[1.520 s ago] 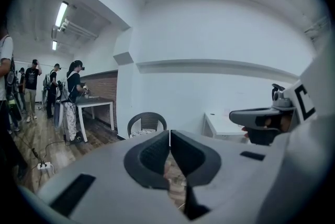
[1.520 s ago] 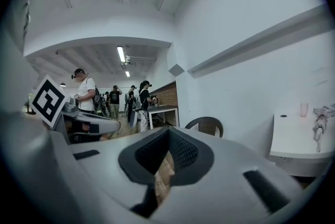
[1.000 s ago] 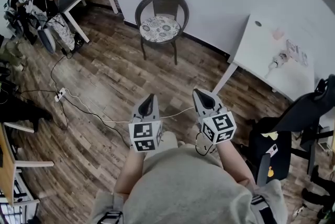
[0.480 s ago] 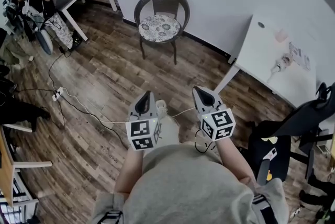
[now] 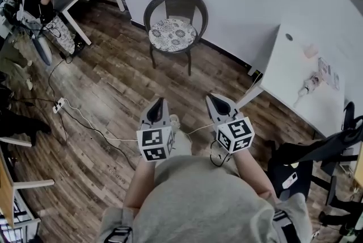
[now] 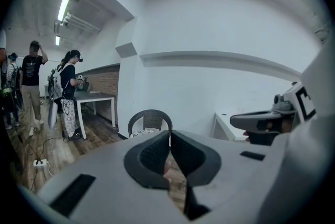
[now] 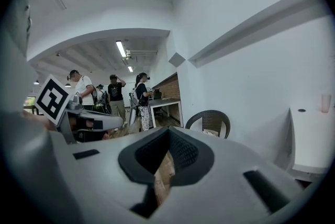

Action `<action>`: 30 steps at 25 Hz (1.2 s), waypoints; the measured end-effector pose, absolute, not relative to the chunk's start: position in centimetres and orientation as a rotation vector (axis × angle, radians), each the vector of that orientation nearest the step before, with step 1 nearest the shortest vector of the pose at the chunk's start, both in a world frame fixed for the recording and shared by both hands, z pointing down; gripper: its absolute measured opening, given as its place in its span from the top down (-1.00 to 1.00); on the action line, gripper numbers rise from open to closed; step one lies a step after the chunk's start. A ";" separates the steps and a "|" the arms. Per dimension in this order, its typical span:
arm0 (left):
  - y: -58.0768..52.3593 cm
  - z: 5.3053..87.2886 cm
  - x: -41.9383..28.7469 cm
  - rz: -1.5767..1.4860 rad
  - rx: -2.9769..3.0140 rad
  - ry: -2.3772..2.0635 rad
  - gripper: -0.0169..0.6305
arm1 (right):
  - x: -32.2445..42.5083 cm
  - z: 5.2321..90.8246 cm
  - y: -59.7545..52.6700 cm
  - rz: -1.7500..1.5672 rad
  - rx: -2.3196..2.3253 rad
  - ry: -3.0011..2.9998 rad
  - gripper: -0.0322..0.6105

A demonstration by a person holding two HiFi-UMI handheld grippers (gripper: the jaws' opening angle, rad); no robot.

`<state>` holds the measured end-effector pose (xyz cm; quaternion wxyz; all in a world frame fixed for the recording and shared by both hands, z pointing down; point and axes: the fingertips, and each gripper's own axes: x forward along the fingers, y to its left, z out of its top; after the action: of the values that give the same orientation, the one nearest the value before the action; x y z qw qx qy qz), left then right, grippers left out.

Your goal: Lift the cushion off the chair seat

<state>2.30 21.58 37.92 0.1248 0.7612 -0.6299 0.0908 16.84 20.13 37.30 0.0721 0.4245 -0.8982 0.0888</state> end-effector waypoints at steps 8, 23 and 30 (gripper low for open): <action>12.6 37.8 -1.8 0.278 2.197 -1.823 0.91 | 13.4 36.8 10.5 0.267 1.297 -2.682 0.89; -5.3 37.8 -9.7 0.287 2.145 -1.833 0.92 | 6.2 35.8 -7.6 0.248 1.299 -2.661 0.89; -10.6 39.6 -11.5 0.313 2.154 -1.787 0.92 | 3.9 37.8 -12.8 0.265 1.315 -2.632 0.89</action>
<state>-11.52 -10.64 39.65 0.1620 0.7547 -0.6262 0.1098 3.91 -12.78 37.80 0.0935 0.4431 -0.8871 0.0894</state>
